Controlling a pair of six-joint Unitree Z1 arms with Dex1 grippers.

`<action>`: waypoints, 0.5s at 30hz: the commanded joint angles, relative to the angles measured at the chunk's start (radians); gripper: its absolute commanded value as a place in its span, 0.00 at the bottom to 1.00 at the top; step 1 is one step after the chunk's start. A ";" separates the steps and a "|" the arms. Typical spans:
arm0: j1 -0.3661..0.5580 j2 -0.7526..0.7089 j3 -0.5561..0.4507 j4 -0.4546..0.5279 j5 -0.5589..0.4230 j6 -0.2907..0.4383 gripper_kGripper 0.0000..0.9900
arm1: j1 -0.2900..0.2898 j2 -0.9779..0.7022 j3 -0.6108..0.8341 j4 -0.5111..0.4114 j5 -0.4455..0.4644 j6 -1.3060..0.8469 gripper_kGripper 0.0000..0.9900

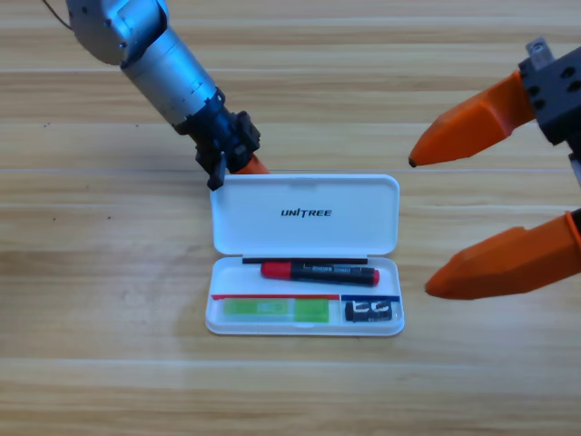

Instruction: Clean up eraser and pencils

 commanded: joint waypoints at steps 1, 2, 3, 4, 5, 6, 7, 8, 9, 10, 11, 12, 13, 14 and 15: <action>-0.026 -0.013 0.016 0.040 -0.011 -0.005 0.00 | -0.019 -0.048 0.039 -0.010 0.021 0.009 0.98; -0.026 -0.019 0.014 0.046 -0.011 -0.005 0.00 | -0.019 -0.051 0.039 -0.010 0.021 0.009 0.98; -0.026 -0.030 0.014 0.052 -0.011 -0.005 0.00 | -0.019 -0.052 0.039 -0.010 0.021 0.009 0.98; -0.026 -0.039 0.014 0.059 -0.010 -0.005 0.00 | -0.019 -0.054 0.039 -0.010 0.022 0.009 0.98; -0.026 -0.049 0.014 0.065 -0.010 -0.005 0.00 | -0.019 -0.055 0.039 -0.010 0.024 0.009 0.98; -0.026 -0.059 0.014 0.071 -0.011 -0.005 0.00 | -0.019 -0.057 0.039 -0.010 0.024 0.009 0.98; -0.026 -0.068 0.014 0.077 -0.013 -0.005 0.00 | -0.019 -0.060 0.039 -0.010 0.024 0.009 0.98; -0.026 -0.077 0.013 0.083 -0.014 -0.005 0.00 | -0.019 -0.061 0.041 -0.010 0.024 0.009 0.98; -0.028 -0.088 0.013 0.089 -0.016 -0.006 0.00 | -0.019 -0.064 0.042 -0.010 0.024 0.009 0.98; -0.029 -0.095 0.013 0.097 -0.020 -0.006 0.00 | -0.019 -0.066 0.044 -0.011 0.024 0.009 0.98; -0.031 -0.103 0.014 0.105 -0.022 -0.006 0.00 | -0.019 -0.069 0.044 -0.011 0.024 0.009 0.98; -0.032 -0.111 0.014 0.112 -0.025 -0.005 0.00 | -0.018 -0.069 0.046 -0.011 0.024 0.009 0.98; -0.034 -0.115 0.014 0.115 -0.025 -0.005 0.00 | -0.019 -0.069 0.046 -0.013 0.024 0.009 0.98; -0.035 -0.120 0.016 0.118 -0.026 -0.005 0.00 | -0.019 -0.069 0.049 -0.016 0.025 0.009 0.98; -0.038 -0.123 0.017 0.121 -0.026 -0.005 0.00 | -0.019 -0.068 0.050 -0.017 0.025 0.009 0.98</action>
